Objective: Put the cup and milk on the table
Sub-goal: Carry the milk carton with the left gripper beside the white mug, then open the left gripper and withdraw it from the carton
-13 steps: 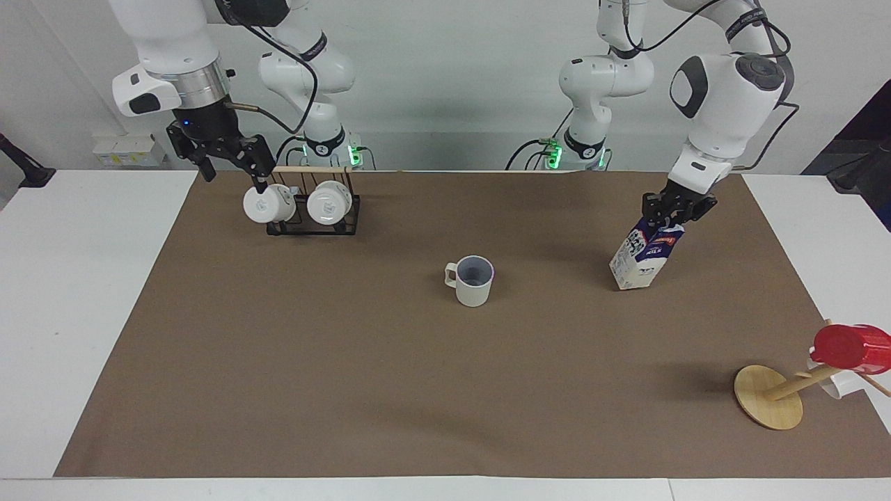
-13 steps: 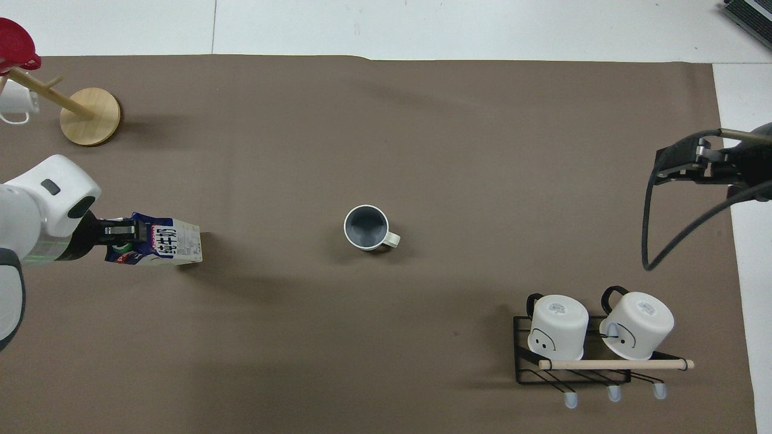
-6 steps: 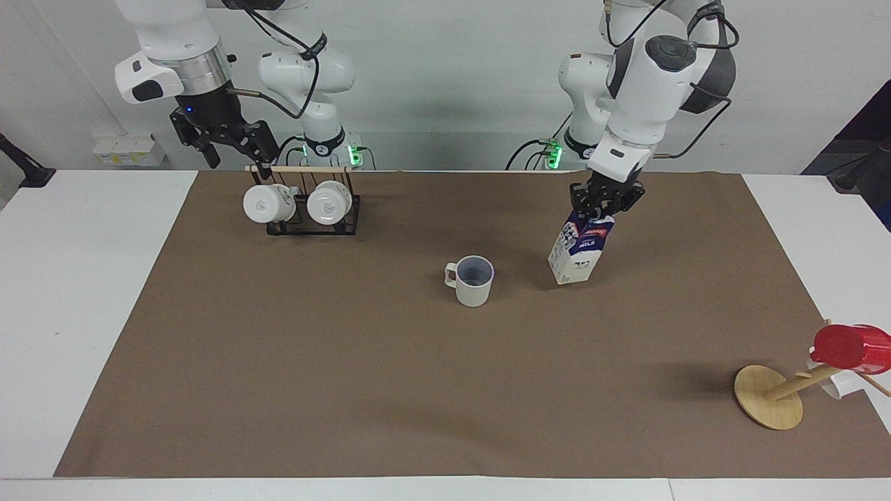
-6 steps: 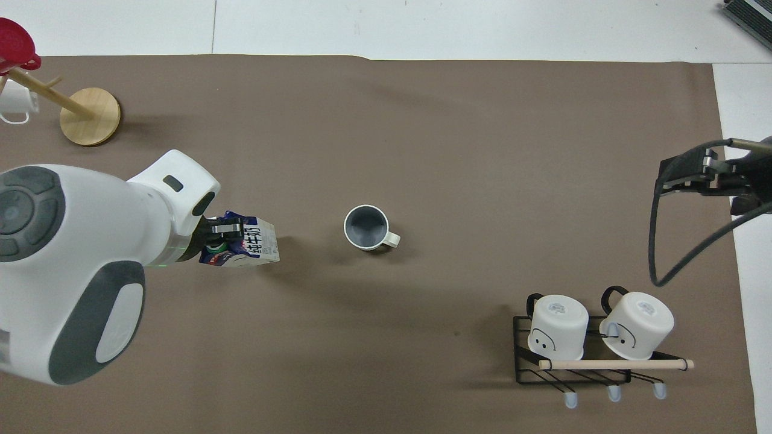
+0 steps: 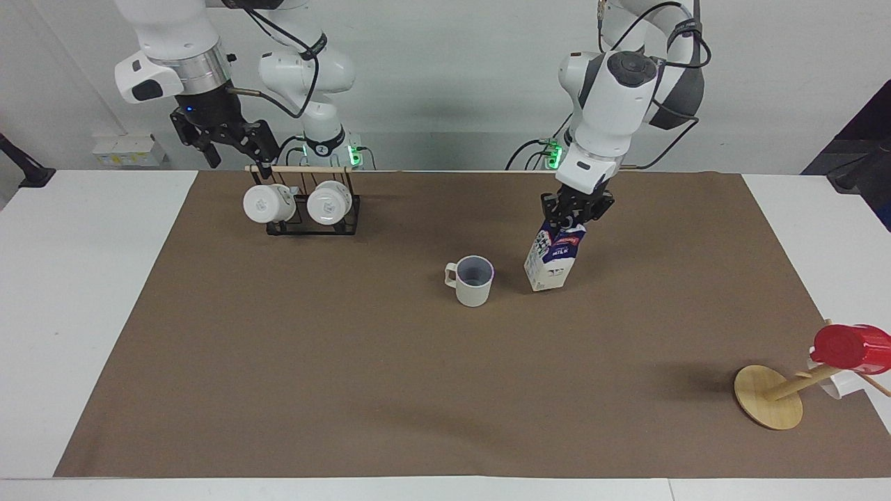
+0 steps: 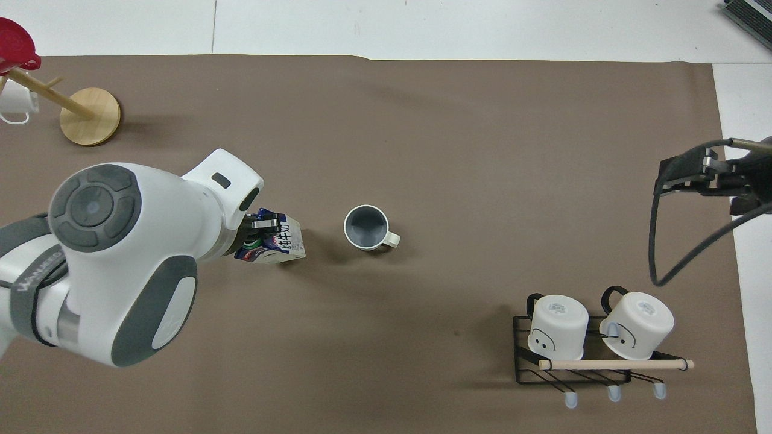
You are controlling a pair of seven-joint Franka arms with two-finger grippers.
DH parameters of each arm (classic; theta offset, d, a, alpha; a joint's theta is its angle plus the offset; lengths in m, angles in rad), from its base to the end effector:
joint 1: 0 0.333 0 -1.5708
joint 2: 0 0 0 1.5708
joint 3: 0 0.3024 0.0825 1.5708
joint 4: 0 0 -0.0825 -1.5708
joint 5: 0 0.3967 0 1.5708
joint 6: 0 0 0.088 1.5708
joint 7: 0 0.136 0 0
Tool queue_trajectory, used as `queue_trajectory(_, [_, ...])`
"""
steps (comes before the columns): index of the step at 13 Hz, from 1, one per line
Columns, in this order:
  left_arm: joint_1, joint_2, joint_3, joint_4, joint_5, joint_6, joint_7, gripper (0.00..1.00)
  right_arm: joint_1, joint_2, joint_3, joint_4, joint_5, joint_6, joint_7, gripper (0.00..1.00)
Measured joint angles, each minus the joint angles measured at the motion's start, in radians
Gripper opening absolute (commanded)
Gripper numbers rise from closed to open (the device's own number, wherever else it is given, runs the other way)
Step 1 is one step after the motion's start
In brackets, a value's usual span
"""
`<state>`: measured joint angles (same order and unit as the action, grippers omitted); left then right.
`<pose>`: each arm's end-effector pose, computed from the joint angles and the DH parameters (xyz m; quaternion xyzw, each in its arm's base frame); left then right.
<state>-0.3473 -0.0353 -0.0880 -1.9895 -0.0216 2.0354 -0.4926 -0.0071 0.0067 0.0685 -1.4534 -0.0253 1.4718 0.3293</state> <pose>0.5153 -0.2419 0.4378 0.9986 0.0330 0.0325 0.0255 0.5584 0.0305 0.6258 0.9908 -0.1349 0.0081 0.0110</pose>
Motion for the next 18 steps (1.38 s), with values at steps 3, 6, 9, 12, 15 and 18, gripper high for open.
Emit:
queue_trajectory(3, [-0.022, 0.056, -0.002, 0.007, 0.031, 0.036, -0.040, 0.46, 0.000, 0.000, 0.000, 0.000, 0.000, 0.000, 0.000, 1.00])
queue_trajectory(6, [-0.026, 0.061, 0.000, 0.015, 0.037, 0.036, -0.045, 1.00, 0.000, 0.000, 0.000, 0.000, 0.000, 0.000, 0.000, 1.00])
queue_trajectory(9, [-0.026, 0.064, 0.001, 0.014, 0.038, 0.035, -0.045, 1.00, 0.000, 0.000, 0.000, 0.000, 0.000, 0.000, 0.000, 1.00])
queue_trajectory(12, [-0.026, 0.063, 0.003, 0.022, 0.038, 0.025, -0.045, 1.00, 0.000, 0.000, 0.000, 0.000, 0.000, -0.001, 0.000, 1.00])
queue_trajectory(15, [-0.026, 0.050, 0.014, 0.081, 0.039, -0.071, -0.045, 1.00, 0.000, 0.000, 0.000, 0.000, 0.000, -0.001, 0.000, 1.00])
queue_trajectory(18, [-0.009, 0.008, 0.031, 0.160, 0.042, -0.240, -0.036, 1.00, 0.000, 0.000, 0.000, 0.000, 0.000, -0.001, 0.000, 1.00])
